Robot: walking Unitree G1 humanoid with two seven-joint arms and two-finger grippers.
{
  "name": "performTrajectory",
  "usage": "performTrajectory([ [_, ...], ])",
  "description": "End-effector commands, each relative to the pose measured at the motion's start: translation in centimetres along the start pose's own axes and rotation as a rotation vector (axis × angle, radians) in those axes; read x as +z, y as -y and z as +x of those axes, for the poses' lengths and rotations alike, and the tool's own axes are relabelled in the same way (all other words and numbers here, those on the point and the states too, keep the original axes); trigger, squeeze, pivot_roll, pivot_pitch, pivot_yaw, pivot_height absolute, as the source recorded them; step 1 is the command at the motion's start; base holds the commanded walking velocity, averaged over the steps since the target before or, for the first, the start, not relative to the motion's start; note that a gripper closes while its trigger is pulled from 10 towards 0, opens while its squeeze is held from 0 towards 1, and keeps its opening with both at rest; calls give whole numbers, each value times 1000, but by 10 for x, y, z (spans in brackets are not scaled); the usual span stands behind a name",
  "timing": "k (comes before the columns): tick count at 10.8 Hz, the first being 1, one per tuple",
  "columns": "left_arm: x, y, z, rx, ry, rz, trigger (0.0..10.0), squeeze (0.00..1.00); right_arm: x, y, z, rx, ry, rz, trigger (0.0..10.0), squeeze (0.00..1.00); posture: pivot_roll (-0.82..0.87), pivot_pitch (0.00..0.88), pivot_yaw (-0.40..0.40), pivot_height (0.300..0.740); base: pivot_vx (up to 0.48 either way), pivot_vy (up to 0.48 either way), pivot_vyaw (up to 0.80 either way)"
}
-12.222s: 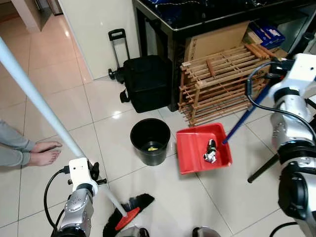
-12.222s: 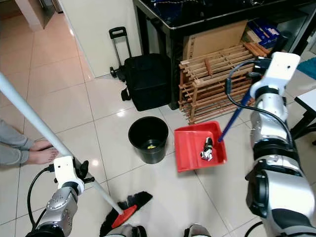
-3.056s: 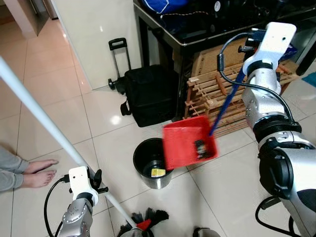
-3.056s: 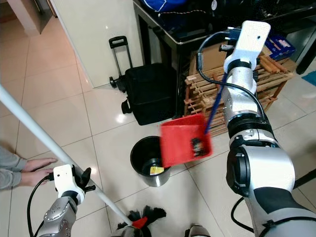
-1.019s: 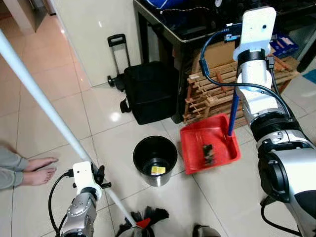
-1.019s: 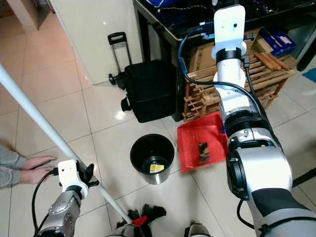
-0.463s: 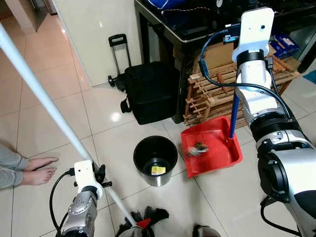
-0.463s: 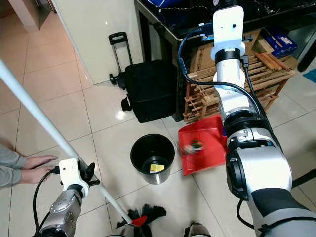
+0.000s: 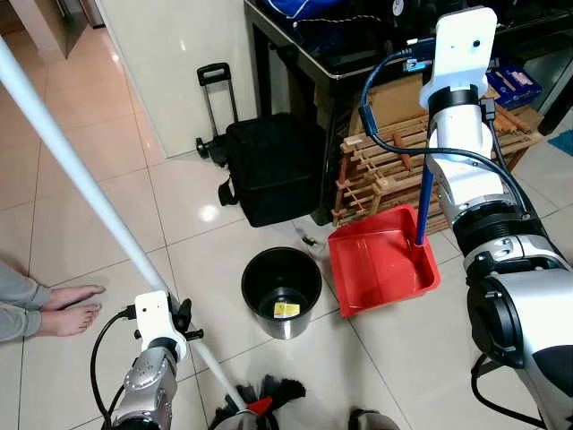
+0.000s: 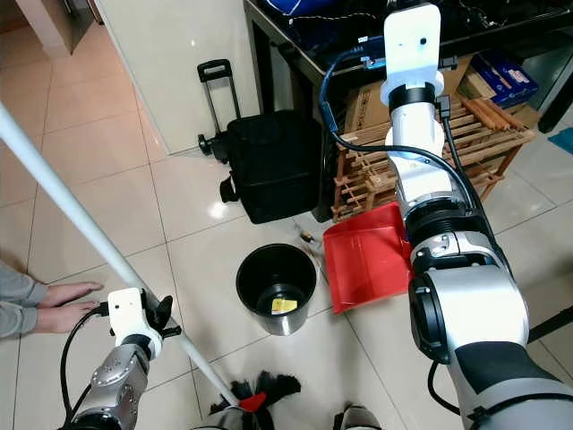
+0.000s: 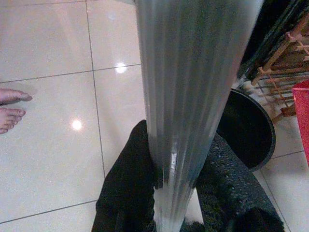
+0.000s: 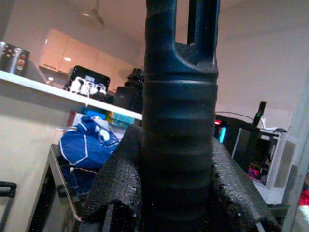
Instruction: Sweep floor
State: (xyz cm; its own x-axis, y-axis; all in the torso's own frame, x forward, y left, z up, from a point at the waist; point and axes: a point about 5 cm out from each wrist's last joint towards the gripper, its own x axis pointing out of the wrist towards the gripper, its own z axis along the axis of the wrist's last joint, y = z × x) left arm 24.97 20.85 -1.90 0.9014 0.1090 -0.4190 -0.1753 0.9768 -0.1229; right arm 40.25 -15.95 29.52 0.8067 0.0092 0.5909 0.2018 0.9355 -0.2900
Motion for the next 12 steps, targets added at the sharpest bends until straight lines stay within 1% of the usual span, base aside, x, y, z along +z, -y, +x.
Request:
performTrajectory([
  [1, -9, -4, -3, 22, -38, -2, 10000, 0, 14, 1, 7, -2, 58, 9, 10000, 0, -107, 76, 88, 740, 0, 0, 0],
  [3, -9, -4, -2, 22, -39, -4, 10000, 0, 11, 1, 5, 5, 48, 10, 10000, 0, -108, 74, 87, 740, 0, 0, 0],
  [5, -9, -4, -2, 22, -40, -4, 10000, 0, 0, -1, 0, 24, -6, 28, 10000, 0, -110, 72, 87, 740, 0, 0, 0],
  [6, -8, -4, -2, 22, -37, -3, 10000, 0, -11, 3, -6, 5, -65, 62, 10000, 0, -108, 71, 88, 740, 0, 0, 0],
  [8, -7, -5, -2, 23, -36, -1, 10000, 0, -25, 14, -11, -33, -139, 123, 10000, 0, -109, 69, 92, 740, 0, 0, 0],
  [9, -7, -6, -1, 22, -36, 1, 10000, 0, -33, 23, -14, -65, -187, 157, 10000, 0, -110, 69, 95, 740, 0, 0, 0],
  [11, -6, -6, -1, 21, -36, 2, 10000, 0, -45, 31, -21, -85, -250, 190, 10000, 0, -110, 67, 98, 740, 0, 0, 0],
  [12, -6, -6, -1, 20, -37, 1, 10000, 0, -53, 32, -28, -81, -279, 192, 10000, 0, -111, 68, 99, 740, 0, 0, 0],
])
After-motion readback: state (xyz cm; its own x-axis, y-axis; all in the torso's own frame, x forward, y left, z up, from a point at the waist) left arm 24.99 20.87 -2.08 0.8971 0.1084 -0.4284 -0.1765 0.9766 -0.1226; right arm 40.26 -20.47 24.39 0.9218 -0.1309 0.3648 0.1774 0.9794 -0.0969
